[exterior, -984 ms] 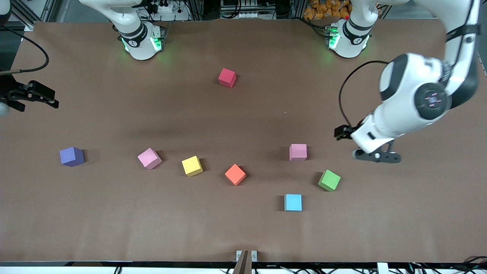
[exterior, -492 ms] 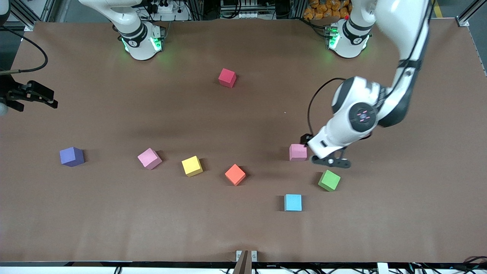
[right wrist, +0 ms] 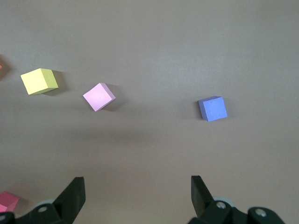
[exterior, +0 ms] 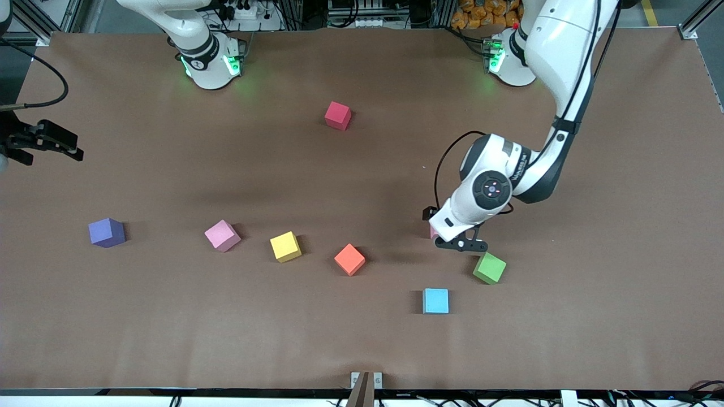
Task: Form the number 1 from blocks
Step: 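Lower the left gripper and grasp the light pink cube, then carry the light pink cube to the red cube and set it beside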
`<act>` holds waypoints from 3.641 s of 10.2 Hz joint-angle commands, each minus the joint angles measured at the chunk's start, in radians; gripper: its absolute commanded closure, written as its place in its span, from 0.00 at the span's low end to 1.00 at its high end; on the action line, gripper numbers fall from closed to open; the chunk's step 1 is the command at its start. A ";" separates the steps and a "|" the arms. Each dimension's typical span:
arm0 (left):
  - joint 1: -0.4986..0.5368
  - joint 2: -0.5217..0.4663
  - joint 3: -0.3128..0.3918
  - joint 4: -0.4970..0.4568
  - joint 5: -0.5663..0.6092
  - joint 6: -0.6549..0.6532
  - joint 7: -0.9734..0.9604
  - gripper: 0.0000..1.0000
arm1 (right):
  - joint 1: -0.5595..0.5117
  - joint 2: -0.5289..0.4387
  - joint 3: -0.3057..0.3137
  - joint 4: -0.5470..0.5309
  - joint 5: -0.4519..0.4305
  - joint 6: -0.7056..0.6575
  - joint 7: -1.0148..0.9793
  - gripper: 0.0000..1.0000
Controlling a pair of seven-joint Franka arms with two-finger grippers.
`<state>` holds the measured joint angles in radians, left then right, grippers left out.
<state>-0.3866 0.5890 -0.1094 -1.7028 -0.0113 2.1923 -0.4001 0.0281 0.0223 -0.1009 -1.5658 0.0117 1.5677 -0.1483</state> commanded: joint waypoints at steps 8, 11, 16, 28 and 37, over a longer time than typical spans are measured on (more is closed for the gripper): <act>-0.024 0.092 0.007 0.018 0.037 0.056 -0.063 0.00 | 0.015 -0.007 -0.014 0.001 -0.010 -0.006 -0.010 0.00; -0.024 0.100 0.005 0.018 0.039 0.076 -0.080 0.96 | 0.015 -0.007 -0.014 0.001 -0.009 -0.006 -0.010 0.00; -0.147 0.062 0.004 0.038 0.056 0.067 -0.173 1.00 | 0.015 -0.007 -0.014 0.001 -0.010 -0.008 -0.010 0.00; -0.549 0.213 0.000 0.218 -0.022 0.021 -0.494 1.00 | 0.012 -0.005 -0.013 0.001 -0.009 -0.008 -0.010 0.00; -0.590 0.169 0.005 0.216 0.030 -0.012 -0.556 0.00 | 0.013 -0.005 -0.014 0.001 -0.009 -0.008 -0.010 0.00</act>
<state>-0.9641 0.7883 -0.1137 -1.4867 -0.0101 2.2219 -0.9377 0.0324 0.0226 -0.1077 -1.5661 0.0117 1.5676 -0.1487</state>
